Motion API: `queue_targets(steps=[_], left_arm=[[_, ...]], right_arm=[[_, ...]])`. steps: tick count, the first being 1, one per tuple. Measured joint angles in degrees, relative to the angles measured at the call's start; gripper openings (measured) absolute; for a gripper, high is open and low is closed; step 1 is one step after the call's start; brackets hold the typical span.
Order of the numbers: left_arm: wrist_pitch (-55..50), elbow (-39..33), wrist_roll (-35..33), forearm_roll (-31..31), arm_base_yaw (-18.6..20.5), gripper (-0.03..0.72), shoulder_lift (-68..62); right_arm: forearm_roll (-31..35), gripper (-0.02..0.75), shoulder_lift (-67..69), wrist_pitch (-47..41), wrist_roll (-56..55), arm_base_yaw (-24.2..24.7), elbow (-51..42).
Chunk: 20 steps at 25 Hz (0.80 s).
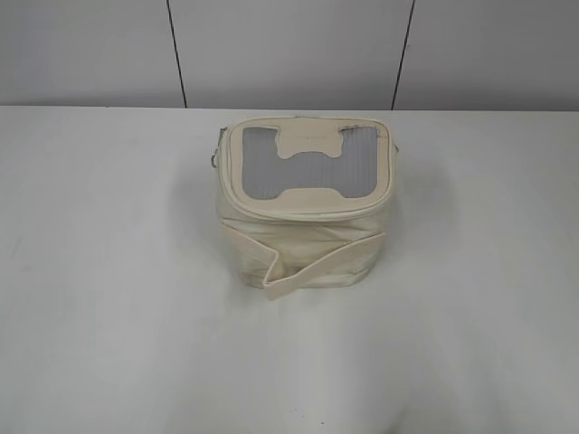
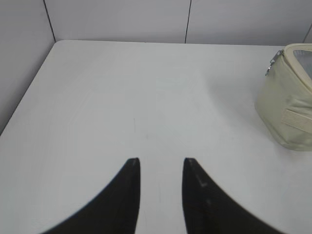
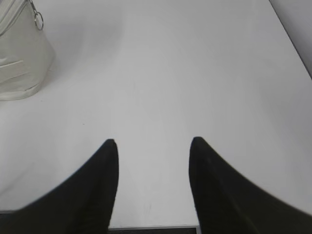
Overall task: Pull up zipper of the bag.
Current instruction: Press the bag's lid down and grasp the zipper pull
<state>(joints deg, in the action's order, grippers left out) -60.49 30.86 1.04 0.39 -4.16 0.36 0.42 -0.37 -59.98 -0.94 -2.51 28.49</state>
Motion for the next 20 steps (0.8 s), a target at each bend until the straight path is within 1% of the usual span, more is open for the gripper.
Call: queue_targets(steps=[14,16,17,20], left_arm=[[0.05,0.00,0.00,0.00,0.00,0.235,0.00],[0.05,0.00,0.00,-0.05,0.00,0.235,0.00],[0.05,0.00,0.00,-0.05,0.00,0.235,0.00],[0.05,0.00,0.00,-0.05,0.00,0.235,0.00]], right_arm=[[0.74,0.377,0.00,0.00,0.01,0.00,0.00],[3.66,0.377,0.31,0.15,0.94,0.00,0.23],[6.51,0.377,1.49,0.54,3.23,0.00,0.77],[18.21,0.377,9.29,5.05,11.73,0.00,1.87]])
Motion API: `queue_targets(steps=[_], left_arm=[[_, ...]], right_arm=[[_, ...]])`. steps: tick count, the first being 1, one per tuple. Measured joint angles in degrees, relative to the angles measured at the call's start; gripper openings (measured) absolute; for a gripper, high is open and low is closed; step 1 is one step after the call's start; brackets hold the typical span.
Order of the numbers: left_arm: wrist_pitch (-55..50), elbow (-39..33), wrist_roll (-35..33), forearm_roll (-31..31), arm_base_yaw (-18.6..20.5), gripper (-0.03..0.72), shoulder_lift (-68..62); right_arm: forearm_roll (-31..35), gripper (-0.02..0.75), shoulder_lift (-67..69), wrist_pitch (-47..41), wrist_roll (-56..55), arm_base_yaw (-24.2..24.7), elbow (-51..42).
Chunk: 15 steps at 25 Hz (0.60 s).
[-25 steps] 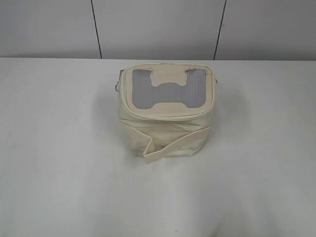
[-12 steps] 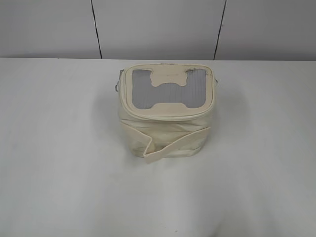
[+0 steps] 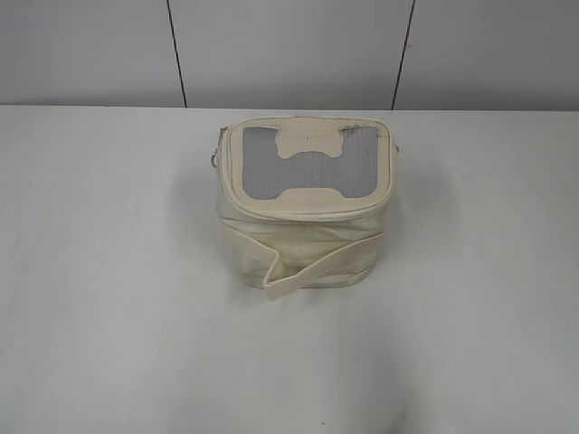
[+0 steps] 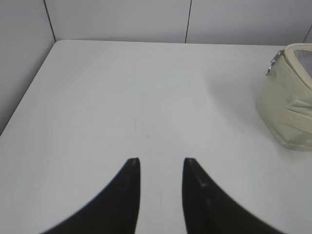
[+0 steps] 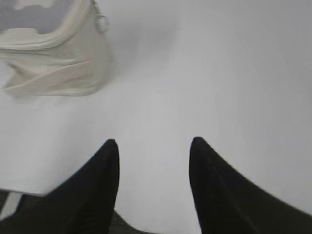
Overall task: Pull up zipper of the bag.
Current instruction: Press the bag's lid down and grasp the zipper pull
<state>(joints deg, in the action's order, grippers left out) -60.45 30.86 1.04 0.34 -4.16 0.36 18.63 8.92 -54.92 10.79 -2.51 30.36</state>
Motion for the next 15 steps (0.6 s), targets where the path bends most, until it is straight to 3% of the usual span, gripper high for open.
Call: queue_targets(steps=[3,8,11,15], left_arm=[[0.00,0.00,0.00,-0.34,0.00,0.235,0.00],[0.00,0.00,0.00,-0.34,-0.05,0.235,0.00],[0.00,0.00,0.00,-0.34,-0.22,0.235,0.00],[0.00,0.00,0.00,-0.34,-0.22,0.228,0.00]], right_arm=[[14.54,0.377,12.45,8.09,13.45,0.00,0.12],[40.92,0.377,43.12,18.17,50.37,0.00,5.00],[50.33,0.377,61.79,16.81,64.96,0.00,14.25],[54.03,0.377,84.33,12.36,70.67,-1.46,32.69]])
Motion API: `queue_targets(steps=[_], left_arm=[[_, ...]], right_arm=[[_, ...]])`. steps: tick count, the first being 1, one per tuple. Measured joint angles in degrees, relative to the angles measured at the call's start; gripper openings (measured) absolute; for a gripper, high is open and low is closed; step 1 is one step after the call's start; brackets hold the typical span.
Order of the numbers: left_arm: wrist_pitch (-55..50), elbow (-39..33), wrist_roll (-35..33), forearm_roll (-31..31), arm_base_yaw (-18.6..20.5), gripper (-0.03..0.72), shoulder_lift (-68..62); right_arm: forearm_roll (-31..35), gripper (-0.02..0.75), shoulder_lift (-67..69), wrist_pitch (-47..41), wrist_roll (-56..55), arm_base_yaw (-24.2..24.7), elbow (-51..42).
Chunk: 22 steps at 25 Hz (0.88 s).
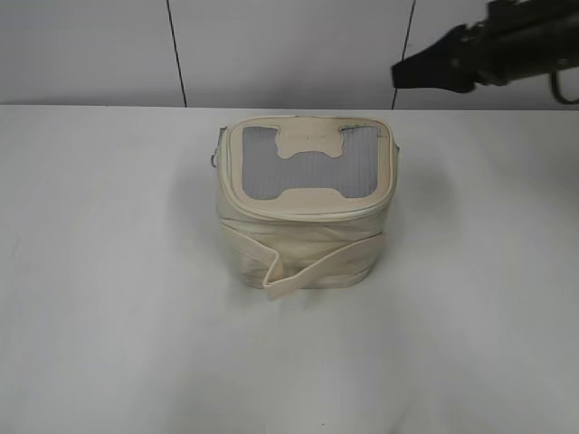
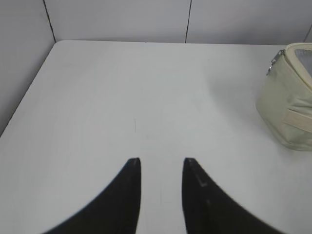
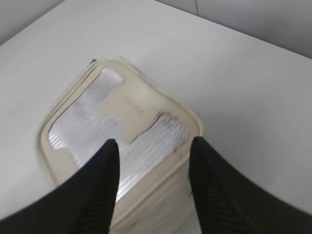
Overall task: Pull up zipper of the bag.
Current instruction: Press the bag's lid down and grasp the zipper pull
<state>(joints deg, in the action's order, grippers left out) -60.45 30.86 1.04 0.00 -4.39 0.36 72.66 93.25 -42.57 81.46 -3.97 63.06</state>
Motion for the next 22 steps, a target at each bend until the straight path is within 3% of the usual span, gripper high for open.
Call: queue_targets(steps=[3,10,14,18,20,22], left_arm=[[0.00,0.00,0.00,0.00,0.00,0.227,0.00],[0.00,0.00,0.00,0.00,0.00,0.227,0.00],[0.00,0.00,0.00,0.00,0.00,0.227,0.00],[0.17,0.00,0.00,-0.37,0.00,0.227,0.00],[0.39,0.00,-0.51,-0.37,0.00,0.228,-1.02],[1.21,0.36,-2.85,1.01,0.00,0.230,-4.44]], right_arm=[[-2.09,0.377,13.92,-2.67,-0.56,-3.90,14.06],[-17.04,0.377,32.90,-12.73,-13.51,-13.63,42.41],[-20.45,0.379,39.30,-19.45,-19.72,-15.49,52.57],[-23.20,0.375,42.55,-23.49,-22.92,-16.04,56.71],[-25.40,0.304,43.14,-23.96,-23.65,-16.70,57.17],[-27.18,0.143,43.20,-24.00,-23.91,-17.45,57.41]])
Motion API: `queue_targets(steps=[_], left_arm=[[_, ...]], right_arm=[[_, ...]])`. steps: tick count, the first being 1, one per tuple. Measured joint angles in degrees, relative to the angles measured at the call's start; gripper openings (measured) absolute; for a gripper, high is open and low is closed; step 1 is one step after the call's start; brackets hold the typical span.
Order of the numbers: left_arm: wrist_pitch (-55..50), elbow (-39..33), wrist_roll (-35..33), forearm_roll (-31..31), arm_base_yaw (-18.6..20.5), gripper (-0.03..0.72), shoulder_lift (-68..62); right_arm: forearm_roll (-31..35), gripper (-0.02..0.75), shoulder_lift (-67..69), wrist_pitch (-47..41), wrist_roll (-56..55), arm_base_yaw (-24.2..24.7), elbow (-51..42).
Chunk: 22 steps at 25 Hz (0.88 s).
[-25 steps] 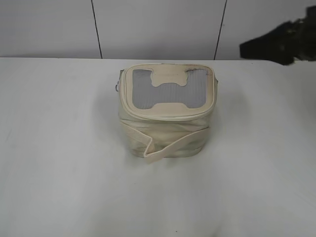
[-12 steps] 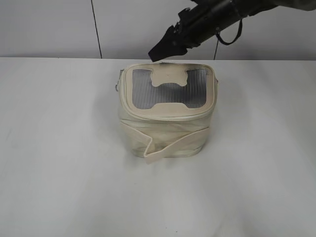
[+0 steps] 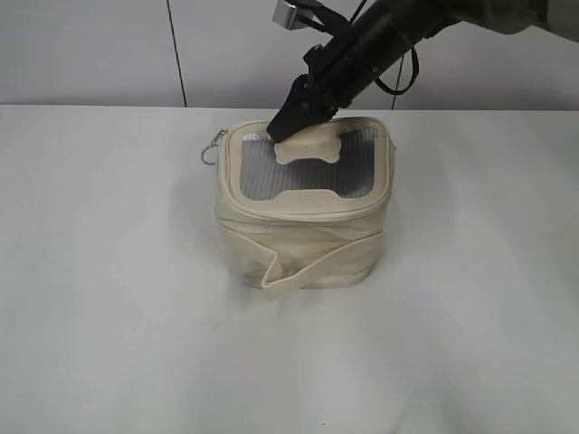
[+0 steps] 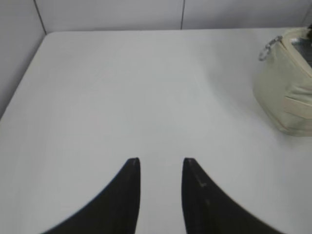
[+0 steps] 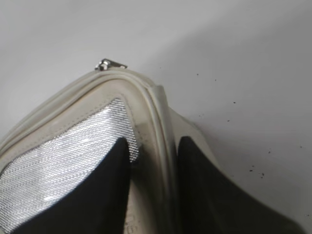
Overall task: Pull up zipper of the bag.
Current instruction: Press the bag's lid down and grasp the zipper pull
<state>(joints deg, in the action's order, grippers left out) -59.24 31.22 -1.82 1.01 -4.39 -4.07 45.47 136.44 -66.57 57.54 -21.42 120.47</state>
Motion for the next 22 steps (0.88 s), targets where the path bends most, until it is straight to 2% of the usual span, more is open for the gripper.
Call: queue_targets(steps=[2,4,6,8,11,14,16,19,22], left_arm=[[2.96,0.58,-1.93,4.32,-0.09,0.237,-6.97],[9.07,1.02,-9.37,14.46,-0.79,0.241,-15.78],[16.71,1.51,-21.73,28.42,-1.99,0.242,-26.02],[21.79,4.13,-38.78,44.62,-2.49,0.244,-38.86],[19.72,11.67,-62.69,60.87,-1.98,0.248,-59.15],[17.55,20.39,-83.77,65.53,-2.07,0.287,-76.11],[18.50,25.16,-92.98,65.81,-2.64,0.337,-86.08],[18.07,31.88,-97.98,65.19,-2.97,0.452,-97.08],[17.54,36.25,-99.12,64.03,-3.29,0.514,-103.67]], right_arm=[[-0.85,0.079,0.00,0.11,-0.20,-0.33,0.39],[-0.97,0.065,0.00,0.11,-0.29,-0.39,0.51],[-0.92,0.064,0.00,0.11,-0.40,-0.39,0.51],[-0.92,0.064,0.00,0.11,-0.45,-0.39,0.51],[-0.86,0.063,0.00,0.11,-0.45,-0.43,0.51],[-0.70,0.062,0.00,0.11,-0.49,-0.43,0.51],[-0.57,0.062,0.00,0.11,-0.49,-0.43,0.51],[-0.30,0.061,0.00,0.11,-0.49,-0.43,0.51],[0.06,0.059,0.00,0.01,-0.49,-0.43,0.51]])
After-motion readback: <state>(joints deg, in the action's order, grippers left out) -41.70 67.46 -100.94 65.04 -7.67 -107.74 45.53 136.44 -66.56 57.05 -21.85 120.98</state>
